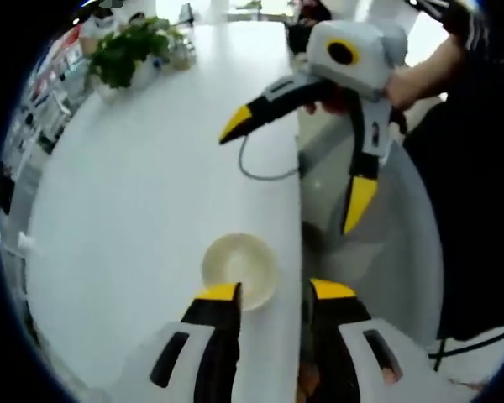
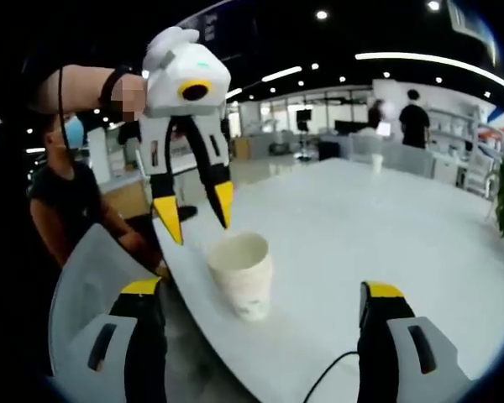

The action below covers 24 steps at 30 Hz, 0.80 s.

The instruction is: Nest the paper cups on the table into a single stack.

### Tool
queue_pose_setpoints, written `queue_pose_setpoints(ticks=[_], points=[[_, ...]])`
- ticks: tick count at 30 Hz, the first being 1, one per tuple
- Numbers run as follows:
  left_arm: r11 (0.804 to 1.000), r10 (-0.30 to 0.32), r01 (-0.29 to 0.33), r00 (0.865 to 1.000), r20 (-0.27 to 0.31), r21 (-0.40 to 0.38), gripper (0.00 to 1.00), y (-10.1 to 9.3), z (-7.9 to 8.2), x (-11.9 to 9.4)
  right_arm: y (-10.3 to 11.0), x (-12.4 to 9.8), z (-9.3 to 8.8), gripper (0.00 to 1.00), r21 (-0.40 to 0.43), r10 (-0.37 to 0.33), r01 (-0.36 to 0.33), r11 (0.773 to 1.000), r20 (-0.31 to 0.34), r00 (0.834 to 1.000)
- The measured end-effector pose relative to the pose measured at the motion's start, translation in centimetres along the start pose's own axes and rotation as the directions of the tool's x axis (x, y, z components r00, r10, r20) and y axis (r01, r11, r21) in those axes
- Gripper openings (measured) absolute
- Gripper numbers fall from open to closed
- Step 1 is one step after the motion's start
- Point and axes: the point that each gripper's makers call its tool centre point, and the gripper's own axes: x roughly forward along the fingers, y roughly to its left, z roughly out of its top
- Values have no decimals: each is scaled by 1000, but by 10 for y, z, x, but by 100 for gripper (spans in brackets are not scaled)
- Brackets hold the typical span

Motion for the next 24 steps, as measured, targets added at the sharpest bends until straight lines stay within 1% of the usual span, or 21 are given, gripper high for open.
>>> queue_pose_setpoints(ticks=[2,3,6,7,9,11,13,14,15,16,18,21,24], points=[[1000,3,-3,1000,30,-15,38,-1,3,-2,0,0,0,94,-4,2,-2,1000,-1,1000],[1000,9,-8,997,74,-19,40,-2,8,-4,1,1,-1,95,-5,3,-3,1000,-5,1000],[1000,22,-20,995,97,-22,46,-4,8,-7,3,1,-1,97,-9,8,-9,1000,-6,1000],[999,33,-28,990,135,-39,48,-3,12,-8,4,2,-1,97,-10,12,-12,1000,-4,1000],[998,30,-19,985,172,-65,54,-5,15,-9,5,2,-1,98,-21,12,-12,1000,-5,1000],[996,51,-35,981,190,-87,61,-3,16,-11,5,2,0,99,-22,11,-11,1000,-5,1000],[994,56,-34,975,215,-103,65,-3,16,-12,6,2,0,100,-25,13,-13,1000,-4,1000],[994,65,-41,971,232,-104,65,-3,17,-13,6,2,-1,100,-28,14,-14,999,-8,1000],[993,68,-43,970,234,-112,66,-2,16,-13,7,2,-1,100,-31,15,-15,999,-9,1000],[989,77,-45,969,233,-138,67,-2,13,-14,7,2,-1,100,-34,18,-18,999,-13,1000],[988,88,-50,961,262,-148,68,-2,13,-16,8,2,-2,100,-40,20,-21,999,-16,1000],[980,117,-62,948,297,-190,68,2,11,-21,9,1,-2,100,-50,28,-29,998,-21,999],[972,146,-79,939,312,-220,67,4,6,-24,9,1,-2,99,-55,33,-35,998,-23,999]])
